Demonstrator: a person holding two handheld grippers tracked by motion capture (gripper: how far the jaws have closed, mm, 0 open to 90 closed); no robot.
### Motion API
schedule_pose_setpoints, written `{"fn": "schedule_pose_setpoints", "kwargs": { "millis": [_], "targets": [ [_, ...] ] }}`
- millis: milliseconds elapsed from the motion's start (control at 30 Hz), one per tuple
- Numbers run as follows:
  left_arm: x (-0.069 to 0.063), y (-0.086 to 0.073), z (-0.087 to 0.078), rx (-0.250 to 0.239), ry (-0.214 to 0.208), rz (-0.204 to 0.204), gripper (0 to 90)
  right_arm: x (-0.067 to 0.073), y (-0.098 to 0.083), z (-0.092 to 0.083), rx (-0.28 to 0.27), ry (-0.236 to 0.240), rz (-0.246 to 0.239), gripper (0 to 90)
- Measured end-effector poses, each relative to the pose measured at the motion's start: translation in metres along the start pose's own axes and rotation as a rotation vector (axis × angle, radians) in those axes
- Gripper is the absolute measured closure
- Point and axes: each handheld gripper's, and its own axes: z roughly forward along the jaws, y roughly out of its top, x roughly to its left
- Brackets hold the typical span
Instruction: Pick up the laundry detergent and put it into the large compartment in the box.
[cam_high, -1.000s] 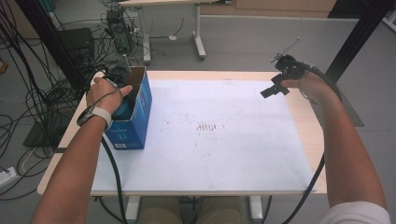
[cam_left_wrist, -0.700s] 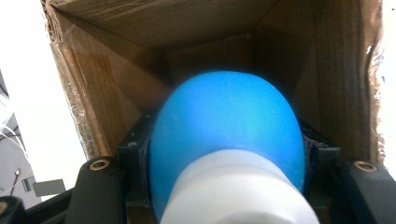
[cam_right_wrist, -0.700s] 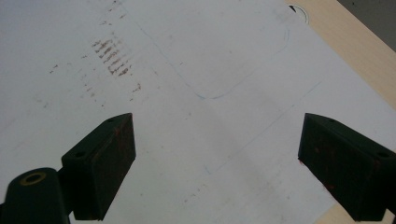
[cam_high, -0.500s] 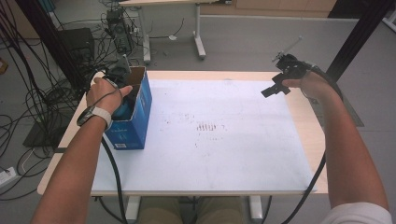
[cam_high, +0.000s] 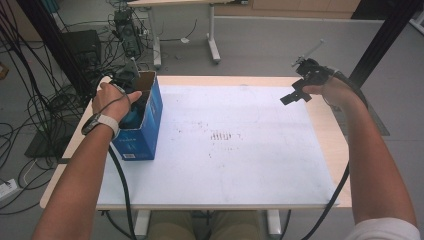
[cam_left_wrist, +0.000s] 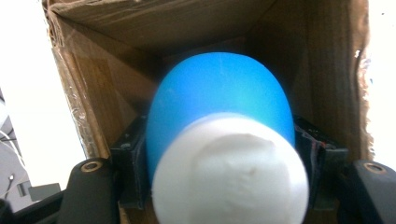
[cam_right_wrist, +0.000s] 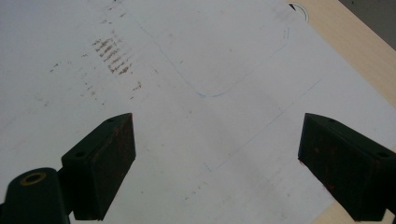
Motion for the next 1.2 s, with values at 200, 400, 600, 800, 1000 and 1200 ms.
{"fn": "schedule_pose_setpoints", "kwargs": {
  "millis": [200,400,600,800,1000,1200],
  "targets": [
    [0.003,-0.002,-0.002,-0.001,-0.017,0.010,28.6,0.003,0.001,-0.002,0.003,-0.003,-0.002,11.2],
    [0.005,-0.004,-0.007,-0.008,-0.028,0.022,27.6,0.005,0.001,-0.003,0.004,-0.005,-0.004,11.2],
    [0.006,-0.008,-0.017,-0.035,-0.027,0.025,20.1,0.007,0.001,-0.003,0.003,-0.006,-0.004,11.2],
    [0.003,-0.007,-0.026,-0.031,-0.022,0.053,16.9,0.008,0.002,-0.004,0.001,-0.007,-0.008,11.2],
    [-0.002,-0.006,-0.038,-0.034,-0.014,0.085,12.7,0.009,-0.001,-0.007,-0.002,-0.010,-0.003,11.2],
    [-0.007,-0.006,-0.062,-0.062,-0.018,0.123,8.3,0.010,-0.005,-0.010,-0.002,-0.016,0.004,11.1]
  ]
}}
